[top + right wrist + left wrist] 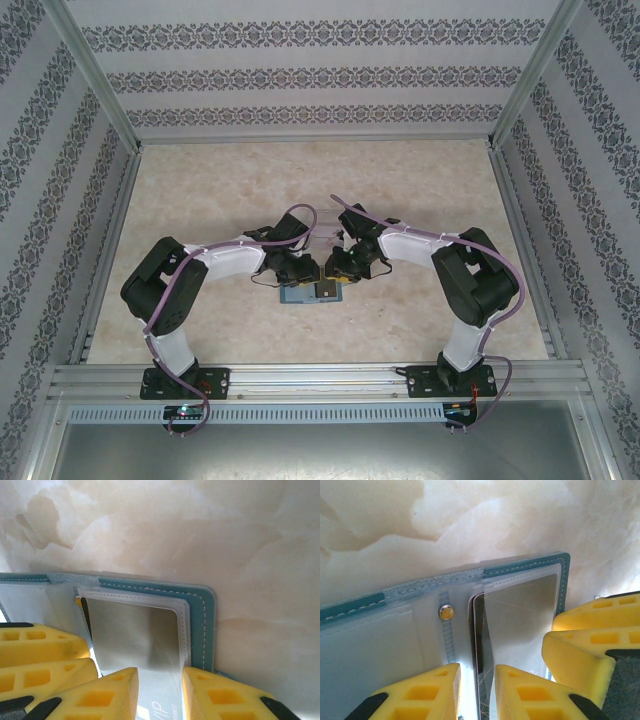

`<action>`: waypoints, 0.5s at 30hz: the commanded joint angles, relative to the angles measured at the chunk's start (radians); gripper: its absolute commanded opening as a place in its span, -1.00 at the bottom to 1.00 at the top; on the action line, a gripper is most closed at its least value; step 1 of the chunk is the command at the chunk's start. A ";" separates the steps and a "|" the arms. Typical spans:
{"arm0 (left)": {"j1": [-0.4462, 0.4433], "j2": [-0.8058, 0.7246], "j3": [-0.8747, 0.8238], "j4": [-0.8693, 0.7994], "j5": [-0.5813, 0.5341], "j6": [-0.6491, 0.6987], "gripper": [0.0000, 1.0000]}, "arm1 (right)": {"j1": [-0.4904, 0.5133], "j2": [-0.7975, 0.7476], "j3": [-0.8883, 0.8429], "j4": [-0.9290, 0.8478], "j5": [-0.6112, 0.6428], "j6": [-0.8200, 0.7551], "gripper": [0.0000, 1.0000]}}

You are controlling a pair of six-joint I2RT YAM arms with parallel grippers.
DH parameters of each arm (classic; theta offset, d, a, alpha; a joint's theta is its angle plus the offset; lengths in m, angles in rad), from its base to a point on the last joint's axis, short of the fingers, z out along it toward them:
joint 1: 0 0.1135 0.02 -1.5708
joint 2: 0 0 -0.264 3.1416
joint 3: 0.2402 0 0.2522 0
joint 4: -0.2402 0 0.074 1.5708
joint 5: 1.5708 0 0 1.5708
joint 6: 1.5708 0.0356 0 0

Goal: Take the credit cards out of the card holder

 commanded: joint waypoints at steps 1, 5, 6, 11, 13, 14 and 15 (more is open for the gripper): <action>0.006 -0.015 0.020 0.025 0.030 -0.025 -0.51 | 0.000 -0.015 -0.014 -0.036 0.031 -0.008 -0.40; 0.002 -0.006 0.019 0.053 0.053 -0.040 -0.50 | 0.000 -0.016 -0.013 -0.037 0.031 -0.009 -0.41; 0.001 -0.002 0.021 0.058 0.058 -0.042 -0.50 | 0.000 -0.017 -0.012 -0.037 0.031 -0.009 -0.41; -0.001 0.015 0.033 0.061 0.062 -0.041 -0.50 | 0.000 -0.018 -0.013 -0.039 0.030 -0.009 -0.41; -0.001 0.027 0.044 0.045 0.057 -0.032 -0.50 | -0.001 -0.019 -0.012 -0.039 0.030 -0.009 -0.41; -0.001 0.032 0.044 0.040 0.056 -0.030 -0.50 | 0.000 -0.019 -0.014 -0.041 0.030 -0.009 -0.41; -0.001 0.036 0.044 0.042 0.055 -0.030 -0.50 | 0.000 -0.018 -0.014 -0.040 0.030 -0.010 -0.41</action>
